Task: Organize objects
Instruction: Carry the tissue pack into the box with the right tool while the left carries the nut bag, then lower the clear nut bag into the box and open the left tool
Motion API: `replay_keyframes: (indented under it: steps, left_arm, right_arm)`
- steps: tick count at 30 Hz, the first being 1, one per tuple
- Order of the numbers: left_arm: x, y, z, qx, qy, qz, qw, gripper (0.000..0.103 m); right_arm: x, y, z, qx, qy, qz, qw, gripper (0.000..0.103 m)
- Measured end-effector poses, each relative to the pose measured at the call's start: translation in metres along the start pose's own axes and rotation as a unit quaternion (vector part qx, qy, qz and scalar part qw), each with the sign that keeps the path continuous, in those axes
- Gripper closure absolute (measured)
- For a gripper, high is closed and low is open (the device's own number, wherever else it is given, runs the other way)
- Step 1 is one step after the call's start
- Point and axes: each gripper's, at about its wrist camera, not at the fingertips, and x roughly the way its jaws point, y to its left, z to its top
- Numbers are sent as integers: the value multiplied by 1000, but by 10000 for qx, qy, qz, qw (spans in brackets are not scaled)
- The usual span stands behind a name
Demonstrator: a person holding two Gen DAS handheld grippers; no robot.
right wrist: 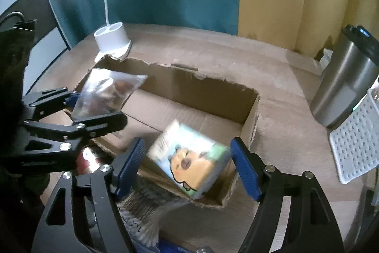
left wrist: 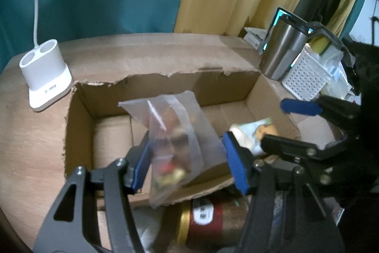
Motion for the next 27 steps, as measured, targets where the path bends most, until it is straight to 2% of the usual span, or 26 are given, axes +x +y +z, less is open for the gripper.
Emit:
replay_keyframes:
  steps: [1,6,13,19,21,27]
  left_arm:
    - [3,-1,0,16,36,1,10000,43]
    - [14,-11,0,119,168,-51,9998,43]
    - [29,-35,-1,288,384,-292,9984,43]
    - [28,-40,2,344,473,-246,9980,40]
    - [22,-40,3,331,398,-250,9983,30]
    - [-4,-35,3,322,147,-223,9991,28]
  right_arm:
    - [-4,-1,0,21,-35,-12,10000,19]
    - [-21,-12,-3,212,-271,-74,9994,19]
    - [-28,-33,-16,571,-275,-247,9977,19]
    - [-35,-43,-25,734,-354,-306,9962,19]
    - [-38,-44,-27,790,-391,-323,9956,19]
    - [-48,-41,-35,933,-444,-427,9937,19]
